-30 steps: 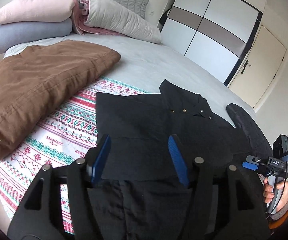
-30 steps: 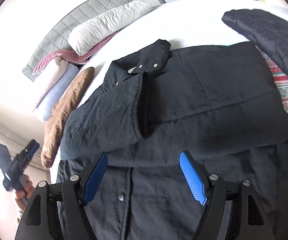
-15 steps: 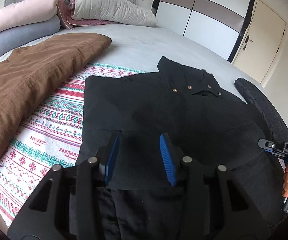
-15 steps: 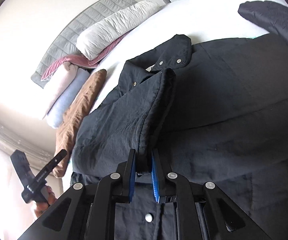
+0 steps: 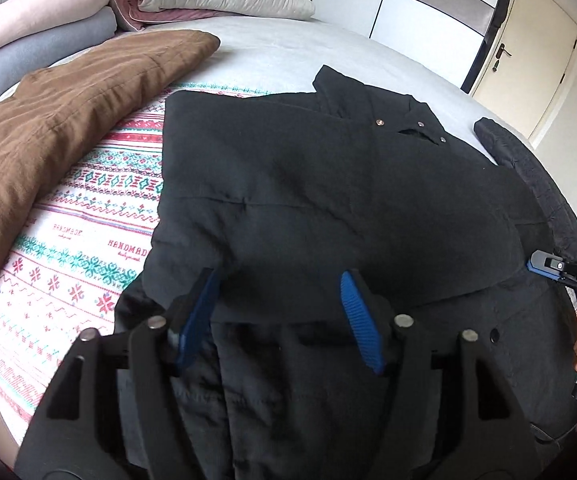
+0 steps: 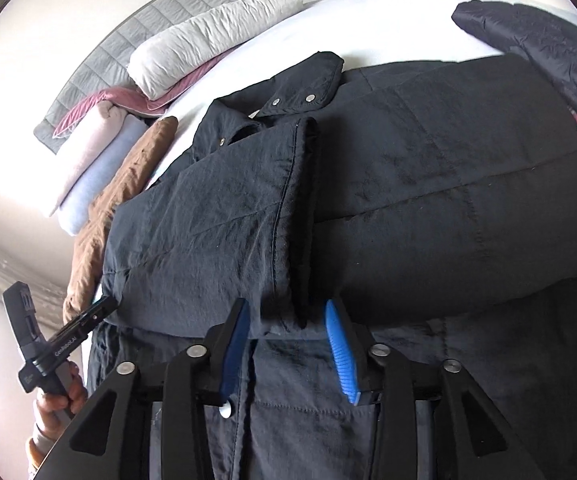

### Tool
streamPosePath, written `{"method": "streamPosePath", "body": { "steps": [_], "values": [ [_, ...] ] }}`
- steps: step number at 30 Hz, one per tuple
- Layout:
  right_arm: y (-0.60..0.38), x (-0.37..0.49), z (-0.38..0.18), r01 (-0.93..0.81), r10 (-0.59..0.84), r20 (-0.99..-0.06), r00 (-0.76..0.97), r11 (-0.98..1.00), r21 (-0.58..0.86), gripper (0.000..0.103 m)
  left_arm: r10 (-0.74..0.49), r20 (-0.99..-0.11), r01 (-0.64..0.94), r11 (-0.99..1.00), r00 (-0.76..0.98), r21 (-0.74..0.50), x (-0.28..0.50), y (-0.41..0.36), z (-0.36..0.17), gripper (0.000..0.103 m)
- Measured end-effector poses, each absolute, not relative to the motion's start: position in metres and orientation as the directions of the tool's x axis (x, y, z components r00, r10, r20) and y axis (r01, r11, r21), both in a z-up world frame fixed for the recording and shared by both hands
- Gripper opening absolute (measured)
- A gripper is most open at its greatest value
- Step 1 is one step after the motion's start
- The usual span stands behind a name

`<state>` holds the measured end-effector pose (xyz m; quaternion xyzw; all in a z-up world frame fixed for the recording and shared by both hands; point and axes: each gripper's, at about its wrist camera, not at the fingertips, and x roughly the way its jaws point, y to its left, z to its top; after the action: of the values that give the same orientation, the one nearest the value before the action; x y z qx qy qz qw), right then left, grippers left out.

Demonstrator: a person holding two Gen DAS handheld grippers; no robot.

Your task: Fold large clothes

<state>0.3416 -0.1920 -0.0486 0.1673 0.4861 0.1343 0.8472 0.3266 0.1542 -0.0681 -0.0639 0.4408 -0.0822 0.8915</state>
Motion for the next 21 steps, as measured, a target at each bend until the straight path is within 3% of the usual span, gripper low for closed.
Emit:
{"method": "streamPosePath", "body": {
  "steps": [2, 5, 12, 21],
  "values": [
    [-0.196, 0.330, -0.032, -0.088, 0.380, -0.769, 0.514, 0.915, 0.393, 0.061, -0.207, -0.775, 0.087, 0.977, 0.597, -0.193, 0.312, 0.154, -0.059, 0.077],
    [-0.202, 0.307, -0.007, -0.112, 0.364, -0.760, 0.538, 0.925, 0.364, 0.068, -0.170, -0.791, 0.072, 0.985, 0.588, -0.158, 0.288, 0.150, -0.045, 0.082],
    [-0.212, 0.233, 0.040, -0.144, 0.272, -0.777, 0.567, 0.962, 0.232, 0.078, -0.065, -0.824, 0.043, 0.998, 0.563, -0.049, 0.218, 0.134, -0.015, 0.091],
    [-0.231, 0.129, 0.056, -0.167, 0.145, -0.828, 0.542, 0.984, 0.063, 0.086, -0.041, -0.839, 0.104, 0.994, 0.543, 0.019, 0.126, 0.122, 0.002, 0.093]
  ]
}}
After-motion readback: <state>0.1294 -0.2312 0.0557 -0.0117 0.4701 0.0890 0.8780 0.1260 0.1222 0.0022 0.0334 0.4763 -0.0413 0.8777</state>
